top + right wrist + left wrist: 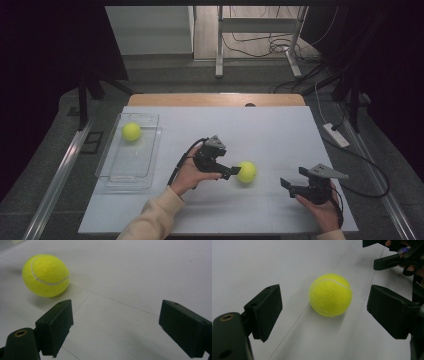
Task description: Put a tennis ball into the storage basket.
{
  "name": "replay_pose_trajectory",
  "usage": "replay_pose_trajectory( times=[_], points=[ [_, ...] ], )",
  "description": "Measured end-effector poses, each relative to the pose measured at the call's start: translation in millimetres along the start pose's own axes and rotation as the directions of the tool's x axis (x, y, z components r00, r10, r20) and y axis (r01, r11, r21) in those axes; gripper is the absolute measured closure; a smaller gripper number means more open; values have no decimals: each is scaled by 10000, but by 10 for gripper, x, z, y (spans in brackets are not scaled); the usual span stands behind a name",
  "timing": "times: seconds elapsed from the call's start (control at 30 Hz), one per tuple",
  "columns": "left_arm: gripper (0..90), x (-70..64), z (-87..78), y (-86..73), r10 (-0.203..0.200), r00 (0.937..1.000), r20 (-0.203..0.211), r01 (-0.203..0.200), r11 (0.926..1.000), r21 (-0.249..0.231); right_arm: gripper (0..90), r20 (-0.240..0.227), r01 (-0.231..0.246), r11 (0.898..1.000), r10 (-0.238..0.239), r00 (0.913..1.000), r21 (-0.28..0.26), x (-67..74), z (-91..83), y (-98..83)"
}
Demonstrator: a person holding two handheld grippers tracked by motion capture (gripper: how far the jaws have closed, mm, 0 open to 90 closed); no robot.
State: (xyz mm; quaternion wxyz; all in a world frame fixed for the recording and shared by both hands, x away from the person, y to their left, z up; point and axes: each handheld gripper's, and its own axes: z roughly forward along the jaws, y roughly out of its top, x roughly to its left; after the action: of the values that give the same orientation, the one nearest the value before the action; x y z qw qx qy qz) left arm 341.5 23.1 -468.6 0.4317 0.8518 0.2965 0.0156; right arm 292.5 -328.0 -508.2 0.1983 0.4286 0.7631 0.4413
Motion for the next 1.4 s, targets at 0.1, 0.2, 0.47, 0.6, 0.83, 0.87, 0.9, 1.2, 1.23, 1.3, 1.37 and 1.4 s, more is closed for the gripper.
replay_pose_trajectory(
  times=[0.1, 0.2, 0.47, 0.6, 0.83, 0.87, 0.9, 1.2, 1.23, 1.3, 1.37, 1.4],
  points=[
    [139, -34, 53, 15, 78, 9999, 65, -78, 10000, 32, 119, -4, 0, 10000, 0, 10000, 0, -4, -3, -1],
    [140, -44, 82, 21, 109, 9999, 103, -109, 9999, 73, 119, 0, 3, 10000, -3, 10000, 6, -6, -4, -3],
    [139, -87, 146, 50, 185, 9997, 169, -188, 9997, 183, 119, 24, -21, 10000, 21, 10000, -17, -7, -11, -4],
    [136, -113, 184, 64, 220, 9995, 248, -226, 9995, 240, 119, 18, -1, 10000, 1, 10000, -8, -5, -9, -4],
    [130, -129, 242, 79, 279, 9992, 300, -290, 9989, 369, 119, 28, -32, 10000, 32, 10000, -24, -10, -13, -4],
    [127, -134, 253, 83, 260, 9992, 291, -272, 9988, 409, 119, 30, -32, 10000, 32, 10000, -26, -8, -13, -3],
    [125, -134, 264, 84, 271, 9992, 301, -283, 9988, 404, 119, 26, -14, 10000, 14, 10000, -33, -6, -13, -2],
    [117, -128, 354, 97, 235, 9994, 249, -251, 9975, 662, 119, 24, -8, 10000, 8, 10000, -20, -6, -11, -3],
    [117, -128, 387, 100, 226, 9995, 232, -243, 9969, 747, 119, 30, -8, 10000, 8, 10000, -23, -6, -12, -3],
    [116, -126, 420, 99, 259, 9993, 251, -280, 9961, 842, 119, 27, -11, 10000, 11, 10000, -24, -6, -13, -3],
    [113, -127, 451, 98, 244, 9993, 280, -268, 9957, 891, 119, 24, -1, 10000, 2, 10000, -19, -7, -12, -4],
    [112, -127, 451, 98, 244, 9993, 280, -268, 9957, 891, 119, 24, -1, 10000, 2, 10000, -19, -7, -12, -4]
  ],
)
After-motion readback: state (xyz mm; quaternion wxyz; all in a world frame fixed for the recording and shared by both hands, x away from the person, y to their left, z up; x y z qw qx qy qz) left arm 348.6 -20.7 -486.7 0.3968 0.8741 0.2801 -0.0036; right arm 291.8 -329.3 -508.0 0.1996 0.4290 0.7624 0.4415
